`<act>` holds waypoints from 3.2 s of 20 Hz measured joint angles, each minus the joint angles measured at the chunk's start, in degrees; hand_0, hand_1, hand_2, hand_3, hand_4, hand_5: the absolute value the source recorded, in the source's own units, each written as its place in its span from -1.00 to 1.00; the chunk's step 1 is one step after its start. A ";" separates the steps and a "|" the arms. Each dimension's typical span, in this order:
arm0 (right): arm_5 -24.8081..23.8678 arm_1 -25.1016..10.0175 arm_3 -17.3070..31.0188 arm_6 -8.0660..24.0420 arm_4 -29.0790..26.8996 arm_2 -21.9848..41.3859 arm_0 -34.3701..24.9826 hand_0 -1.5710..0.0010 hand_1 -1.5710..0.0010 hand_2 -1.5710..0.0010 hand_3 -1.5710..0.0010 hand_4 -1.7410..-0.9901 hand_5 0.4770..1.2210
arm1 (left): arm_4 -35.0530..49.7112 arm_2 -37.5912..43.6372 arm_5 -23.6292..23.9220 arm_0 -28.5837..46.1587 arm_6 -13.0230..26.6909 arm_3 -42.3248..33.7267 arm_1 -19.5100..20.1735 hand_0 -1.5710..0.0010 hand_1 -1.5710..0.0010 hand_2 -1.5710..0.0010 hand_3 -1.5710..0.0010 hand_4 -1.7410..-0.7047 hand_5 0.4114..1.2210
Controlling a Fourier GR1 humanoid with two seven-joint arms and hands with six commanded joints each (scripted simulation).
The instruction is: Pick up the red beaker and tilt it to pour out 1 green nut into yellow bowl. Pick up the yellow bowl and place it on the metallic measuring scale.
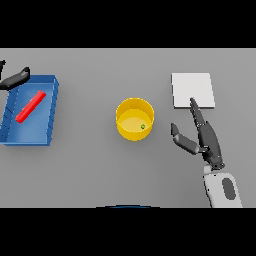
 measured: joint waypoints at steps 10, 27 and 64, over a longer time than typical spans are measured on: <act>6.83 -6.32 1.06 1.97 5.69 5.13 -9.71 0.99 1.00 1.00 1.00 0.36 -0.46 | 0.88 1.56 4.69 1.49 -4.55 -1.34 -1.10 0.99 0.99 0.99 0.99 0.95 -0.27; 22.79 -16.30 13.00 -2.00 27.66 25.71 -32.38 1.00 1.00 1.00 1.00 0.40 -0.54 | 3.06 3.34 4.51 3.08 -8.63 -0.14 -1.43 1.00 1.00 1.00 1.00 0.85 -0.24; 25.86 -14.13 24.70 -5.42 30.30 32.55 -38.04 -0.86 -0.84 -0.83 -0.54 -0.87 0.95 | 2.95 3.16 5.97 3.22 -8.08 -2.39 -1.18 1.00 1.00 1.00 1.00 0.84 -0.22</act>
